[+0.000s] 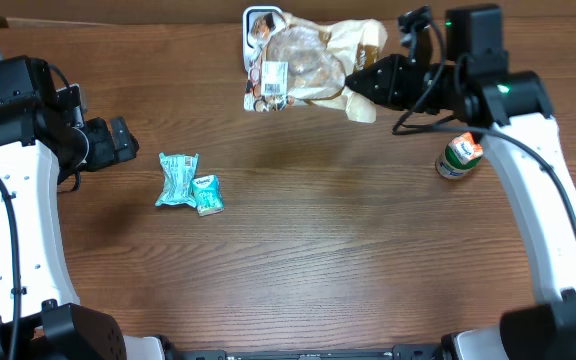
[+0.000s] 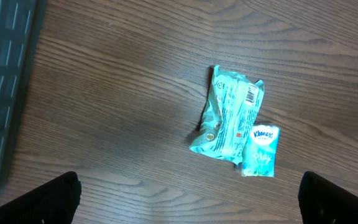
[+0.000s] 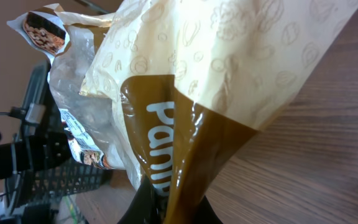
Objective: Scan the item barcode
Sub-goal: 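Lift the bread bag up toward the scanner with the right gripper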
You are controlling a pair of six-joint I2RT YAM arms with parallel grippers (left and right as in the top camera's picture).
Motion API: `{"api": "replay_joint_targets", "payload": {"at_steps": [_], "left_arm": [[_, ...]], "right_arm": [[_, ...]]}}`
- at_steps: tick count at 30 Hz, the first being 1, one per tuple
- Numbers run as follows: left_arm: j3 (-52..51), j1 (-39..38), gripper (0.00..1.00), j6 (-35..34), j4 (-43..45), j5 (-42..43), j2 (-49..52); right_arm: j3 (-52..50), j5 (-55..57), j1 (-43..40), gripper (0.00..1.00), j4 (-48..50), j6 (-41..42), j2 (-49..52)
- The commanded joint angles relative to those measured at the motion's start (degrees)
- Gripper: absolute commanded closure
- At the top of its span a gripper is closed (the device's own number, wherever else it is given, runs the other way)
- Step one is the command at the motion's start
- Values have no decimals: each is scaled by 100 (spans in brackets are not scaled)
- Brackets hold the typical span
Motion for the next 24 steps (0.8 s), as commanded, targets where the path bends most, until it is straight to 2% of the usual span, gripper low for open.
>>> {"api": "replay_joint_targets", "payload": {"at_steps": [1,5,9,13,17,24], "left_arm": [[24,-37,0,20,7,17,-48],[24,-37,0,20,7,17,-48],[24,-37,0,20,7,17,-48],[24,-37,0,20,7,17,-48],[24,-37,0,20,4,17,-48],[24,-37,0,20,4,17,-48]], "right_arm": [[90,195,26,96,-13,162,-247],[90,295,26,96,-81,164,-251],[90,872,192,96,-114,164,-251],[90,2402,546,96,144,223,-245],[83,4295,1104,96,1034,-435,-114],[83,5995,1762,96,2966,-1862,581]]}}
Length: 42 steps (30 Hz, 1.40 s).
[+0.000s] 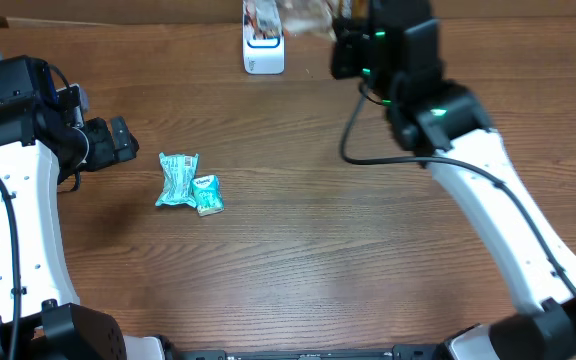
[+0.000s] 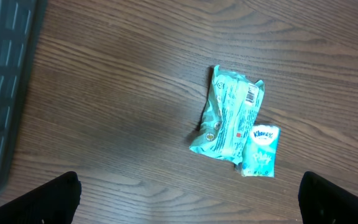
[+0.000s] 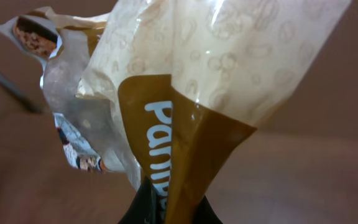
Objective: Scan the item barcode
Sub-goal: 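Lift the bread bag up toward the scanner with the right gripper, then hold the bread bag in front of the scanner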
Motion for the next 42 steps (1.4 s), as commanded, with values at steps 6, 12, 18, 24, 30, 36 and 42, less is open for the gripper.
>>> {"api": "replay_joint_targets", "payload": {"at_steps": [6,12,18,24,30,36,42], "left_arm": [[24,-37,0,20,4,20,-48],[24,-37,0,20,4,20,-48],[24,-37,0,20,2,20,-48],[24,-37,0,20,2,20,-48],[24,-37,0,20,4,20,-48],[24,-37,0,20,2,20,-48],[24,-37,0,20,4,20,-48]], "right_arm": [[76,2170,289,96,2664,-2922,1226],[76,2227,291,96,4057,-4133,1838],[76,2201,299,96,4800,-4815,2400],[76,2201,468,96,5508,-5960,2970],[79,1893,612,96,6697,-7318,3598],[79,1652,660,96,7014,-7956,3943],[79,1506,658,96,7062,-8021,3978]]}}
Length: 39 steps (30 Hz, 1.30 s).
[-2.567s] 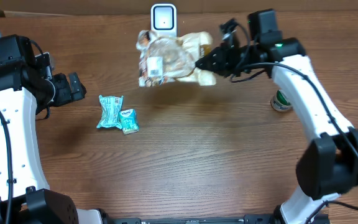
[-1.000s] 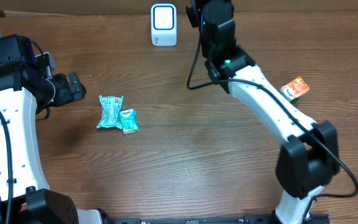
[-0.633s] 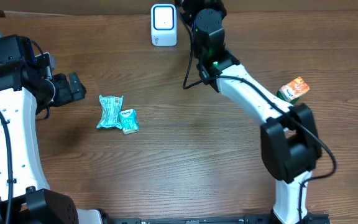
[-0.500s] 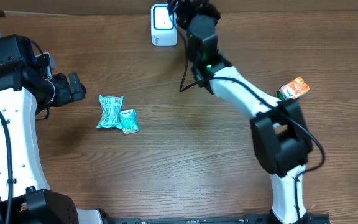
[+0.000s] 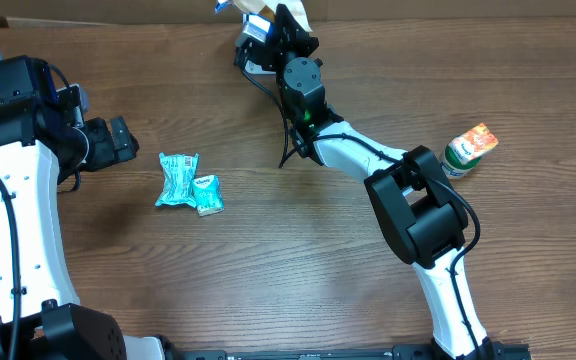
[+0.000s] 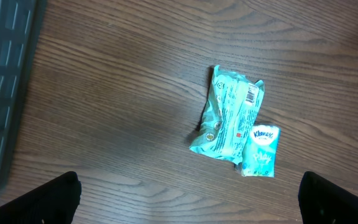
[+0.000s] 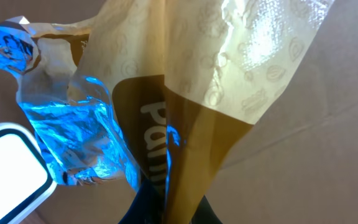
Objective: Scan the item barcode
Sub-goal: 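Hold the bread bag in front of the scanner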
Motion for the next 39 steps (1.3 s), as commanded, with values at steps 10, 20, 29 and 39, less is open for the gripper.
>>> {"api": "replay_joint_targets", "payload": {"at_steps": [10,20,29,39], "left_arm": [[24,-37,0,20,4,17,-48],[24,-37,0,20,2,17,-48],[24,-37,0,20,4,17,-48],[24,-37,0,20,2,17,-48]], "right_arm": [[96,-649,-52,96,302,-713,66],[170,-710,-221,96,382,-708,164],[205,-909,-203,96,428,-710,173],[203,-905,-11,96,734,-708,136]]}}
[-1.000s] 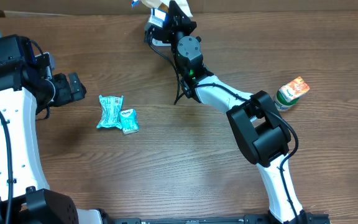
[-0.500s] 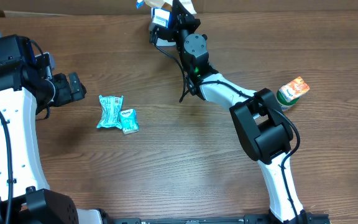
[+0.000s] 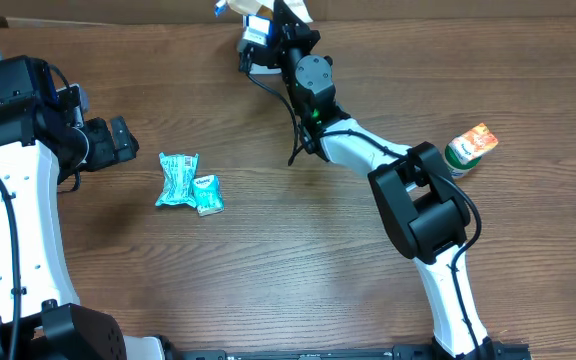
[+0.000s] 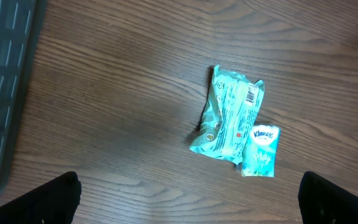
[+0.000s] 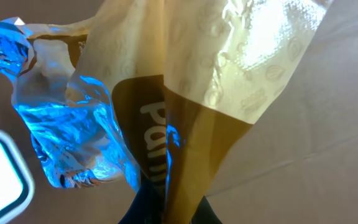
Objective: Scan the item barcode
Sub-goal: 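Hold the bread bag in front of the scanner, then carry the bread bag right and release it beside the tub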
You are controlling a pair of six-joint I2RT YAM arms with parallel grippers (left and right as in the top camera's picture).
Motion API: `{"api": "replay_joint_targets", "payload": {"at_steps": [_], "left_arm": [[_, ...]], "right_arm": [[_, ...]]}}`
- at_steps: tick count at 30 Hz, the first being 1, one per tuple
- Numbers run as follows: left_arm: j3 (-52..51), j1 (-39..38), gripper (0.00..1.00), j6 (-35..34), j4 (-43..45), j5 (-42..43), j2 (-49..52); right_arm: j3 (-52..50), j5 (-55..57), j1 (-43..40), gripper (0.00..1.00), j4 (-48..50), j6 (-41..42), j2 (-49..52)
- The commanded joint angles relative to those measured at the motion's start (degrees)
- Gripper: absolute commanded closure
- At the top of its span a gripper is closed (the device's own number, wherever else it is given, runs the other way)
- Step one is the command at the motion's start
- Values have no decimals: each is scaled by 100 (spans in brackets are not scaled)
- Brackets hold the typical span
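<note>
A cream and brown bread bag [image 5: 216, 93] hangs from my right gripper [image 5: 166, 210], which is shut on its brown end. Blue light falls on the bag's clear part [image 5: 73, 124]. In the overhead view the right gripper [image 3: 280, 22] reaches to the far edge and holds the bag [image 3: 260, 8] over the white scanner [image 3: 251, 48]. The scanner shows at the left edge of the right wrist view. My left gripper [image 4: 188, 205] stands open above the wood at the left, nothing between its fingertips [image 4: 61, 196].
A teal snack packet [image 4: 229, 118] and a small Kleenex pack [image 4: 260, 151] lie together left of centre. A green and orange can [image 3: 466, 150] lies at the right. A grey basket [image 4: 5, 81] sits at the left edge.
The right gripper has shifted slightly with the bag, so less of the white scanner shows in the right wrist view. The blue light still falls on the bag. The left arm has not moved.
The right gripper first held the bread bag over the far table, right of the scanner. Then it was at the far edge by the scanner. Then the bag hung over the scanner, lit blue, as it does now. The left gripper stayed open throughout.
</note>
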Motion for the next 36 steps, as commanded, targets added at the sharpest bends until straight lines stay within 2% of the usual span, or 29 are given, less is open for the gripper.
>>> {"api": "replay_joint_targets", "payload": {"at_steps": [1,6,11,14,17,26,28,32,36], "left_arm": [[24,-37,0,20,2,17,-48],[24,-37,0,20,2,17,-48],[24,-37,0,20,4,17,-48],[24,-37,0,20,4,17,-48],[24,-37,0,20,2,17,-48],[24,-37,1,20,2,17,-48],[24,-37,0,20,2,17,-48],[24,-37,0,20,2,17,-48],[24,-37,0,20,2,17,-48]], "right_arm": [[197,-48,199,96,339,26,7],[195,260,382,96,354,109,-330],[192,826,527,96,-131,1025,-911],[192,1032,608,96,-1178,1825,-1532],[192,1209,721,96,-2306,2997,-2138],[192,374,568,96,-6489,7899,-3893],[192,-138,323,96,-7248,8271,-4170],[192,-1261,-466,95,-8498,8380,-4472],[162,-1753,-1386,96,-9580,8649,-4419]]}}
